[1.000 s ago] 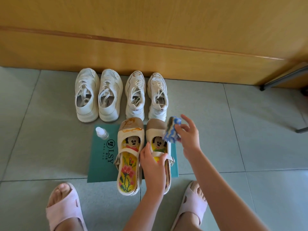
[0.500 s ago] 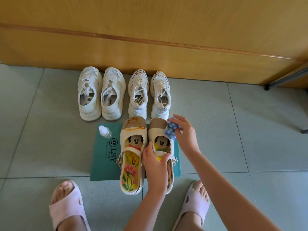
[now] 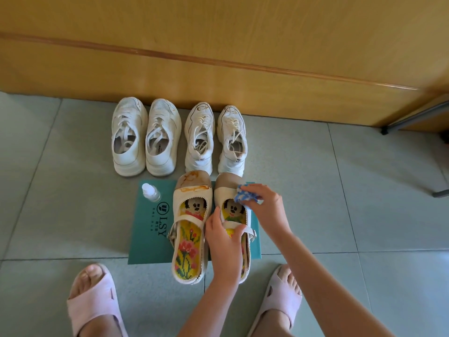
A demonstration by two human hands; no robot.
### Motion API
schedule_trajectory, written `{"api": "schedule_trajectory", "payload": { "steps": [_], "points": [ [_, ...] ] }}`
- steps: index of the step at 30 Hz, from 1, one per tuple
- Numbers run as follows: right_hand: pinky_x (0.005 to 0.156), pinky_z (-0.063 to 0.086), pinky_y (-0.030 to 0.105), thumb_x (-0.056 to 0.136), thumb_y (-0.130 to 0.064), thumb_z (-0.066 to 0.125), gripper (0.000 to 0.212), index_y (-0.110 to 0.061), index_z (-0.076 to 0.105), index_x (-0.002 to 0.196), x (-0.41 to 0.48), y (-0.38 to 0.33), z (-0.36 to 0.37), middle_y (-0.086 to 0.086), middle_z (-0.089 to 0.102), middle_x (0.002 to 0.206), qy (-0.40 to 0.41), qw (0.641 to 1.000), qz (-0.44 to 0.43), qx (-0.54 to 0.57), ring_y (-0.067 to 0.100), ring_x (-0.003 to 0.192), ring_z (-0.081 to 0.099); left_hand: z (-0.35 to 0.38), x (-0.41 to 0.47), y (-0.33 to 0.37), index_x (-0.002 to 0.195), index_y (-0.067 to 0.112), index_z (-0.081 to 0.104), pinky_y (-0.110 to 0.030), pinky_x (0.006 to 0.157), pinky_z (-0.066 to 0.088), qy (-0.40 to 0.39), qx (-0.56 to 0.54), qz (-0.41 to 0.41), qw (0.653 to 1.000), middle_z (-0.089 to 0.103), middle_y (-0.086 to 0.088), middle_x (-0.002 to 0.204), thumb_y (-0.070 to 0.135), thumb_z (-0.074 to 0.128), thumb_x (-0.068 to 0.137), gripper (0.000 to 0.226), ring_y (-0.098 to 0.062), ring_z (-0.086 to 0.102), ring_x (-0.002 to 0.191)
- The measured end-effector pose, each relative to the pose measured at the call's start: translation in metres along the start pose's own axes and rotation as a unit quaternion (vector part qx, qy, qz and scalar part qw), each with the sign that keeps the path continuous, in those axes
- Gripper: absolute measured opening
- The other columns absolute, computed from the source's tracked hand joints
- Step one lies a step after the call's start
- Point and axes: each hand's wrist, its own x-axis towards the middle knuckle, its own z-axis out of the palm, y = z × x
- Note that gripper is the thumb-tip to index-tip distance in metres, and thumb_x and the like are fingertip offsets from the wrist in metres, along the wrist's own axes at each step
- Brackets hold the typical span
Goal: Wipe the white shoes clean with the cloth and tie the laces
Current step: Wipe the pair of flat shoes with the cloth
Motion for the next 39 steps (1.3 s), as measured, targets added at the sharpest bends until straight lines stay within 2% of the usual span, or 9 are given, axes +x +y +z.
{"api": "schedule_trajectory", "payload": {
  "steps": [3, 6, 10, 14, 19, 27, 31, 35, 39],
  "points": [
    [0.065, 0.047, 0.004, 0.081, -0.005, 0.069, 0.029, -0.012, 0.069, 0.109, 0.019, -0.014, -0.003, -0.002, 0.068, 0.093, 0.063, 0.991, 0.055, 0.106, 0.001, 0.079, 0.062, -0.001, 0.000, 0.000, 0.145, 0.016, 0.033, -0.010, 0.096, 0.023, -0.008, -0.010, -0.001, 1.000, 0.039, 0.000, 0.143, 0.024, 0.066, 0.086, 0.068, -0.005, 0.034, 0.126],
    [0.062, 0.046, 0.003, 0.083, -0.004, 0.066, 0.028, -0.010, 0.069, 0.110, 0.038, -0.020, 0.006, 0.000, 0.069, 0.095, 0.105, 0.986, 0.082, 0.101, 0.003, 0.077, 0.061, -0.001, 0.000, 0.000, 0.145, 0.015, 0.032, -0.004, 0.093, 0.017, -0.010, -0.016, -0.001, 1.000, 0.037, 0.001, 0.145, 0.023, 0.065, 0.087, 0.067, -0.006, 0.032, 0.129],
    [0.079, 0.056, 0.024, 0.085, 0.000, 0.061, 0.033, -0.012, 0.067, 0.115, 0.046, -0.025, 0.030, 0.005, 0.070, 0.106, 0.074, 0.993, 0.067, 0.068, 0.011, 0.089, 0.064, 0.000, 0.001, -0.001, 0.144, 0.016, 0.033, -0.003, 0.093, 0.016, -0.005, -0.013, 0.001, 1.000, 0.038, 0.001, 0.145, 0.024, 0.065, 0.087, 0.067, -0.004, 0.031, 0.129],
    [0.085, 0.054, 0.032, 0.084, 0.002, 0.060, 0.035, -0.014, 0.068, 0.114, 0.044, -0.034, 0.036, 0.009, 0.067, 0.108, 0.048, 0.999, 0.001, 0.008, 0.020, 0.094, 0.064, 0.002, 0.001, -0.002, 0.144, 0.016, 0.033, -0.006, 0.097, 0.015, -0.001, -0.002, 0.004, 1.000, 0.038, 0.001, 0.145, 0.024, 0.065, 0.087, 0.065, -0.008, 0.031, 0.132],
    [0.084, 0.040, 0.012, 0.082, 0.005, 0.061, 0.039, -0.015, 0.068, 0.115, 0.025, -0.035, 0.032, 0.007, 0.064, 0.115, -0.041, 0.995, -0.077, -0.057, 0.015, 0.101, 0.059, 0.004, 0.002, -0.003, 0.143, 0.015, 0.036, -0.014, 0.103, 0.019, 0.006, -0.005, -0.002, 1.000, 0.040, 0.000, 0.145, 0.022, 0.065, 0.086, 0.064, -0.011, 0.032, 0.133],
    [0.090, 0.037, 0.013, 0.076, 0.015, 0.058, 0.044, -0.009, 0.069, 0.112, 0.010, -0.022, 0.008, 0.007, 0.065, 0.116, -0.128, 0.981, -0.118, -0.085, 0.016, 0.107, 0.055, 0.004, 0.003, -0.003, 0.143, 0.013, 0.034, -0.017, 0.105, 0.020, 0.008, -0.007, -0.008, 1.000, 0.038, -0.002, 0.146, 0.022, 0.064, 0.087, 0.064, -0.013, 0.031, 0.134],
    [0.084, 0.046, 0.029, 0.074, 0.014, 0.063, 0.034, -0.004, 0.069, 0.102, 0.022, -0.007, 0.002, 0.011, 0.066, 0.102, -0.035, 0.991, -0.091, -0.090, 0.024, 0.099, 0.056, 0.003, 0.001, -0.001, 0.144, 0.015, 0.033, -0.016, 0.103, 0.021, 0.004, -0.007, -0.010, 1.000, 0.038, -0.001, 0.145, 0.023, 0.064, 0.087, 0.065, -0.012, 0.033, 0.133],
    [0.077, 0.037, 0.020, 0.079, 0.009, 0.061, 0.025, -0.001, 0.066, 0.101, 0.038, -0.014, 0.018, 0.011, 0.061, 0.099, 0.069, 0.997, 0.005, -0.044, 0.023, 0.094, 0.054, 0.002, 0.001, 0.000, 0.143, 0.015, 0.034, -0.011, 0.099, 0.019, 0.005, -0.006, -0.006, 1.000, 0.039, 0.000, 0.144, 0.022, 0.063, 0.088, 0.063, -0.011, 0.033, 0.131],
    [0.078, 0.041, 0.021, 0.085, 0.003, 0.056, 0.028, -0.004, 0.064, 0.111, 0.057, -0.030, 0.032, 0.012, 0.062, 0.109, 0.093, 0.992, 0.080, 0.001, 0.020, 0.098, 0.056, 0.001, 0.001, 0.000, 0.144, 0.014, 0.033, -0.008, 0.098, 0.015, 0.004, 0.010, 0.005, 1.000, 0.039, 0.000, 0.145, 0.024, 0.064, 0.088, 0.064, -0.010, 0.031, 0.134]
  ]
}}
